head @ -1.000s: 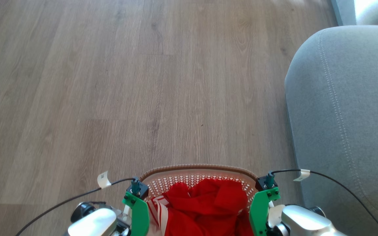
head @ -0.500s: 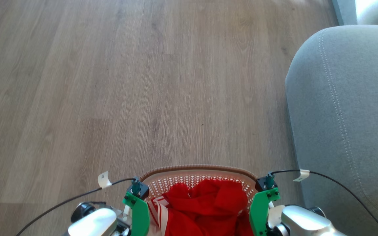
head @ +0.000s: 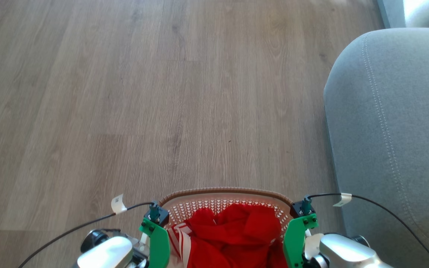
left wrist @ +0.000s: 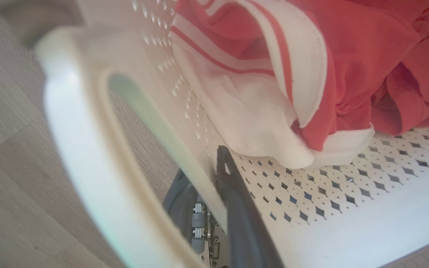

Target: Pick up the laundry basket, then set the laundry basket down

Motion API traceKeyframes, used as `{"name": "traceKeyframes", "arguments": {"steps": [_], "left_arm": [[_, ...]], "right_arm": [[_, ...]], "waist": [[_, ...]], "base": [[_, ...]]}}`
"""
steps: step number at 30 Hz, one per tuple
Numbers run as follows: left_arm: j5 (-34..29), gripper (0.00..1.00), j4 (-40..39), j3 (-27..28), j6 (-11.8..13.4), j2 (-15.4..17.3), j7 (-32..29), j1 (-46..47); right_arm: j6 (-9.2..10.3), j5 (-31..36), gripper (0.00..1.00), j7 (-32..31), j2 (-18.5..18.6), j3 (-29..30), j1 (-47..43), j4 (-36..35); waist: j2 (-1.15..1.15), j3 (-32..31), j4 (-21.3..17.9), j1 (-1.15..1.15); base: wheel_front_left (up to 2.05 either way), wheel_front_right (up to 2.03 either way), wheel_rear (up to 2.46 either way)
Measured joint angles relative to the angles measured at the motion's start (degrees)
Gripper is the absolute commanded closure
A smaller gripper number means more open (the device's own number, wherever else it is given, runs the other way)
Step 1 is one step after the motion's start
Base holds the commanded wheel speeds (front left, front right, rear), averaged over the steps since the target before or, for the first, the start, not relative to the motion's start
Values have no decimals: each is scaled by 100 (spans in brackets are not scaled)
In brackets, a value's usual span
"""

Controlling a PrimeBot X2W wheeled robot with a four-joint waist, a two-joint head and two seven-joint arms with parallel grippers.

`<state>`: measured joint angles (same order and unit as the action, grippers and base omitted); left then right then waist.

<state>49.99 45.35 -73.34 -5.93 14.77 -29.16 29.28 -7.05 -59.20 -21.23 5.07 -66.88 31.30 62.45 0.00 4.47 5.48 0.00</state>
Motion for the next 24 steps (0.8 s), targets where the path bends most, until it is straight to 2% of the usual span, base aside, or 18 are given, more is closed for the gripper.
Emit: {"name": "traceKeyframes", "arguments": {"steps": [12,24], "left_arm": [[0,100,-2,7,51,-9,115,25],[-69,100,272,120,176,-234,466,596]], "right_arm": [[-1,-29,100,25,5,-19,133,41],[-1,27,100,256,129,-7,843,88]], "waist": [[0,225,-22,0],[0,1079,0,1]], "base": [[0,0,0],[0,0,0]]}}
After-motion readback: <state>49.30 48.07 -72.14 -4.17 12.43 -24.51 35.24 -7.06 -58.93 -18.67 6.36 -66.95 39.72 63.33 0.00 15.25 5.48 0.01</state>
